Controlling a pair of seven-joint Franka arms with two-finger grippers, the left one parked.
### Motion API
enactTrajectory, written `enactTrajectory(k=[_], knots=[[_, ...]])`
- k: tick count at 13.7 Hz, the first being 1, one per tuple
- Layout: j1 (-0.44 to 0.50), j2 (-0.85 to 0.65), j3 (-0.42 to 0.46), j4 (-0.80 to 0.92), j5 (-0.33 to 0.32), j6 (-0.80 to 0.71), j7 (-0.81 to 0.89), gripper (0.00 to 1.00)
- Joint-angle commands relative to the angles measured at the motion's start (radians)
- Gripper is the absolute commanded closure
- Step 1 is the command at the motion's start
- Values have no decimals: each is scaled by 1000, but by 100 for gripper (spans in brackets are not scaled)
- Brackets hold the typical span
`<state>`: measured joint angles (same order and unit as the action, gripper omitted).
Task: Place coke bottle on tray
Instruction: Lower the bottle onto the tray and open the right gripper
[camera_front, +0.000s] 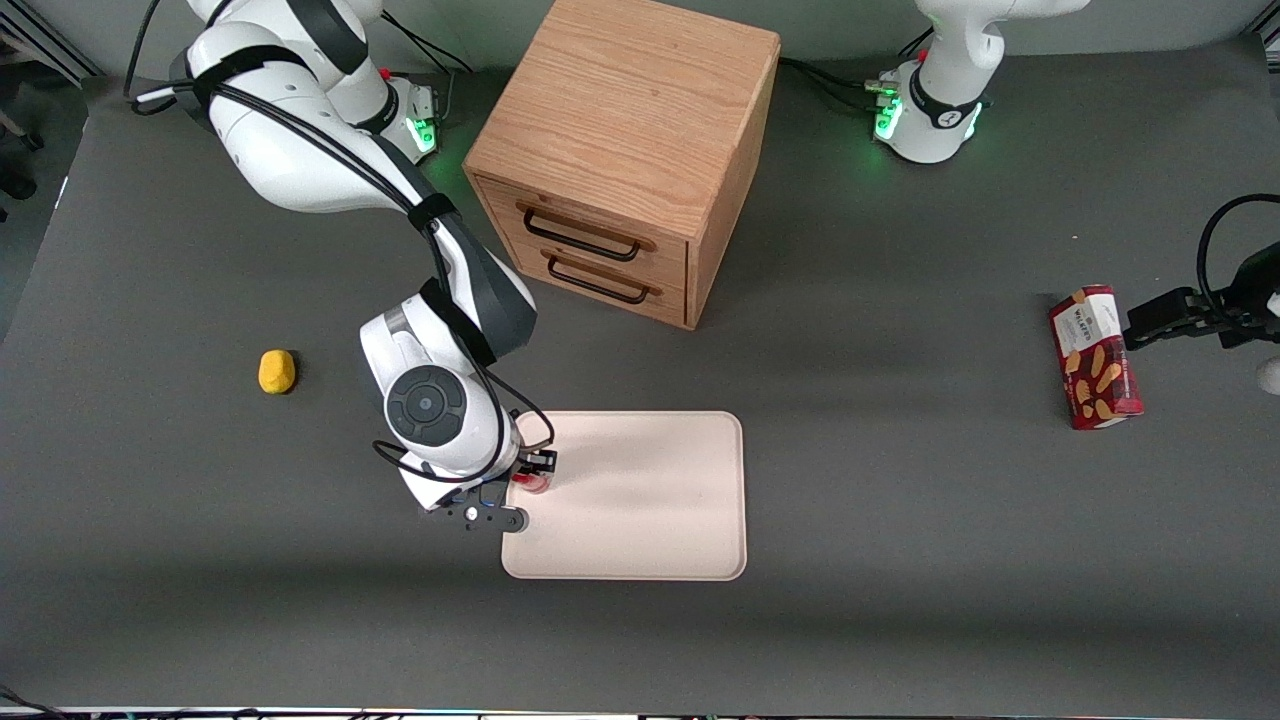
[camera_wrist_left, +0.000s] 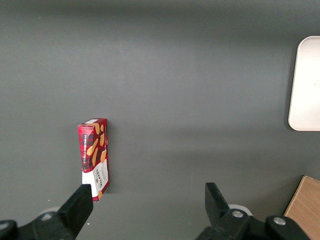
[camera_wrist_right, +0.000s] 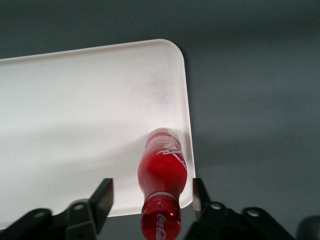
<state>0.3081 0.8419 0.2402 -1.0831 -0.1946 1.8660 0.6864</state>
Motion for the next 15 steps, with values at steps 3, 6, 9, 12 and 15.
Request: enactTrajectory(k=[3, 6, 9, 12, 15], knots=[[9, -4, -4, 6, -25, 4, 30, 0], [9, -9, -2, 8, -25, 4, 28, 0], [8, -65, -2, -7, -23, -37, 24, 0], [8, -177, -1, -66, -19, -94, 21, 0], [6, -300, 2, -116, -5, -200, 13, 0]])
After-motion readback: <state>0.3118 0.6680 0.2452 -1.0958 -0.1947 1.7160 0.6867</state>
